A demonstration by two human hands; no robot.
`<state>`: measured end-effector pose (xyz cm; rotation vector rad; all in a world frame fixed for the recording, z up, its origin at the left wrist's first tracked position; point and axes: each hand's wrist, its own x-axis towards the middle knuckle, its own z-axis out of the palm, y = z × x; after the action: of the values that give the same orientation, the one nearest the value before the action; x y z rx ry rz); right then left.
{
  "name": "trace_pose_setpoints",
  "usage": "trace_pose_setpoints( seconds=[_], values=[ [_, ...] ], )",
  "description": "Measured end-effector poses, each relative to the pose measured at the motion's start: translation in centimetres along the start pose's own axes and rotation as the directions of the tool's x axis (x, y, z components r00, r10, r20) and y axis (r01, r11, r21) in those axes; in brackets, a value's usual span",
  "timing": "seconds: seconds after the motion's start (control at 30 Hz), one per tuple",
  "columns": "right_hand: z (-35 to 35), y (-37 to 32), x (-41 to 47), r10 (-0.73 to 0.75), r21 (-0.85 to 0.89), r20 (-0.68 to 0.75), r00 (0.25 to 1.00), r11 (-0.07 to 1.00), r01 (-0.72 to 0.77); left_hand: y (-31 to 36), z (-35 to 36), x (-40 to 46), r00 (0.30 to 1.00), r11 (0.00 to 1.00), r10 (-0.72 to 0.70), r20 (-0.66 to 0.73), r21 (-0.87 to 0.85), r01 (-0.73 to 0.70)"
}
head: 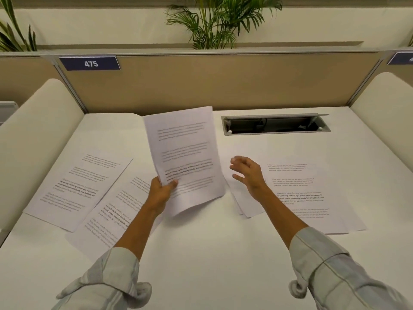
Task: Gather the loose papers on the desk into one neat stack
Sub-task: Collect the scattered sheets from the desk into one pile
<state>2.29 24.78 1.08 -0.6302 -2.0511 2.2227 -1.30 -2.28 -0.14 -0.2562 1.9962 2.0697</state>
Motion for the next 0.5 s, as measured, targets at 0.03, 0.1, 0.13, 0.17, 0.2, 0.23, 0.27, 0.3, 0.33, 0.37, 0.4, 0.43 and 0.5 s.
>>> trace_pose_setpoints(
  seconds=[0.03, 0.1, 0.13, 0.17, 0.2, 0.23, 0.27, 0.3, 0.33, 0.37, 0.4, 0.43, 0.5],
  values=[
    [-0.4, 0.8, -0.2, -0.032, -0.157, -0.081, 0.996, 0.987, 0.019, 0.0, -0.6, 0.3, 0.999, 1.0, -0.021, -0.031, -0.024, 0.02],
    [-1.0, 2.7, -0.5, -0.138, -0.547, -0.156, 0.978, 0.837, 0.03, -0.2, -1.8, 0.9, 0.994, 0.995, -0.071, -0.087, -0.074, 0.064],
    [-1.0, 3.6, -0.7, -0.16, -0.703, -0.132, 0.978, 0.711, 0.022, -0.3, -2.4, 1.1, 0.99, 0.991, -0.095, -0.108, -0.1, 0.084],
    [-0.8, 4.3, -1.1, -0.147, -0.817, -0.087, 0.985, 0.576, 0.014, -0.4, -2.9, 1.1, 0.986, 0.987, -0.115, -0.121, -0.123, 0.1],
    [-0.3, 4.7, -1.5, -0.115, -0.894, -0.046, 0.992, 0.447, 0.011, -0.7, -3.4, 1.1, 0.983, 0.984, -0.131, -0.126, -0.141, 0.113],
    [0.2, 5.0, -1.8, -0.09, -0.94, -0.016, 0.996, 0.34, 0.016, -0.8, -3.8, 1.0, 0.982, 0.981, -0.145, -0.125, -0.151, 0.125],
    [0.8, 5.1, -2.1, -0.082, -0.965, 0.001, 0.997, 0.261, 0.022, -0.9, -4.1, 0.8, 0.98, 0.977, -0.158, -0.119, -0.163, 0.138],
    [1.3, 4.9, -2.4, -0.088, -0.979, 0.009, 0.996, 0.204, 0.027, -1.1, -4.4, 0.6, 0.978, 0.972, -0.175, -0.111, -0.176, 0.154],
    [1.8, 4.6, -2.5, -0.097, -0.989, 0.022, 0.995, 0.143, 0.036, -1.2, -4.6, 0.4, 0.976, 0.967, -0.191, -0.102, -0.188, 0.17],
    [2.2, 4.3, -2.6, -0.096, -0.996, 0.045, 0.994, 0.076, 0.053, -1.4, -4.7, 0.1, 0.975, 0.964, -0.203, -0.093, -0.195, 0.182],
    [2.4, 4.0, -2.6, -0.086, -0.997, 0.071, 0.994, 0.006, 0.072, -1.6, -4.9, -0.1, 0.973, 0.961, -0.213, -0.086, -0.199, 0.193],
    [2.4, 3.7, -2.6, -0.067, -0.994, 0.097, 0.993, -0.062, 0.093, -1.7, -5.0, -0.4, 0.971, 0.959, -0.223, -0.082, -0.198, 0.203],
    [2.2, 3.3, -2.6, -0.063, -0.983, 0.136, 0.989, -0.133, 0.127, -1.9, -5.0, -0.9, 0.969, 0.955, -0.237, -0.068, -0.201, 0.22]
  ],
)
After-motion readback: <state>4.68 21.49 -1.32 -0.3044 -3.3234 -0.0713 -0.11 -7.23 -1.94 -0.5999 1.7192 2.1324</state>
